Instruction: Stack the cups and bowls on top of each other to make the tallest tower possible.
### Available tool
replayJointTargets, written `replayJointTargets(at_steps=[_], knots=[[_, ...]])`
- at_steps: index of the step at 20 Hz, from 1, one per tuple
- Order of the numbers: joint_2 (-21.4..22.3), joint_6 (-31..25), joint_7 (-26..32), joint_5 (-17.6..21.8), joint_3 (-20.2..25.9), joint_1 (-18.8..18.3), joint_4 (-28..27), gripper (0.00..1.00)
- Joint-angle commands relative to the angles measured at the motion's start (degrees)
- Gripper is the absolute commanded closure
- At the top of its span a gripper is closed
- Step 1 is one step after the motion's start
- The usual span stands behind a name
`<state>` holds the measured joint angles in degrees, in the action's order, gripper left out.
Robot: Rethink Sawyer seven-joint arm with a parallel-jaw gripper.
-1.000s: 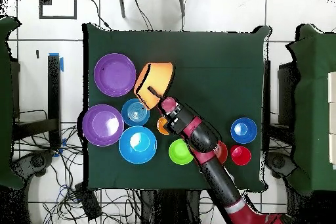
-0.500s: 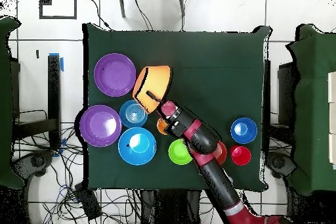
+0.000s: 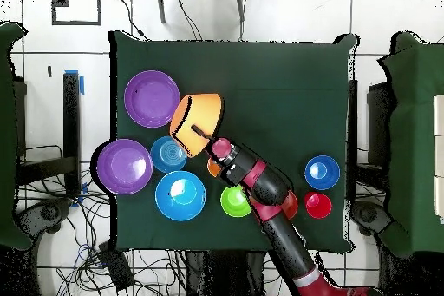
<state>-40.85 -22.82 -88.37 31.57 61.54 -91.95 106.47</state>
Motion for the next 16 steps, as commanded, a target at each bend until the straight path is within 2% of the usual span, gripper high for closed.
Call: replayJointTargets(at_steps=[1,5,16], knots=[[-1.23,-6.95,16.46,0.95,-5.01,3.85,-12.01,1.0],[0.12,-7.36,15.58,0.92,-4.08,4.94,-12.4,1.0],[-1.1,-8.33,16.36,0.2,-4.17,4.28,-12.38,1.0]])
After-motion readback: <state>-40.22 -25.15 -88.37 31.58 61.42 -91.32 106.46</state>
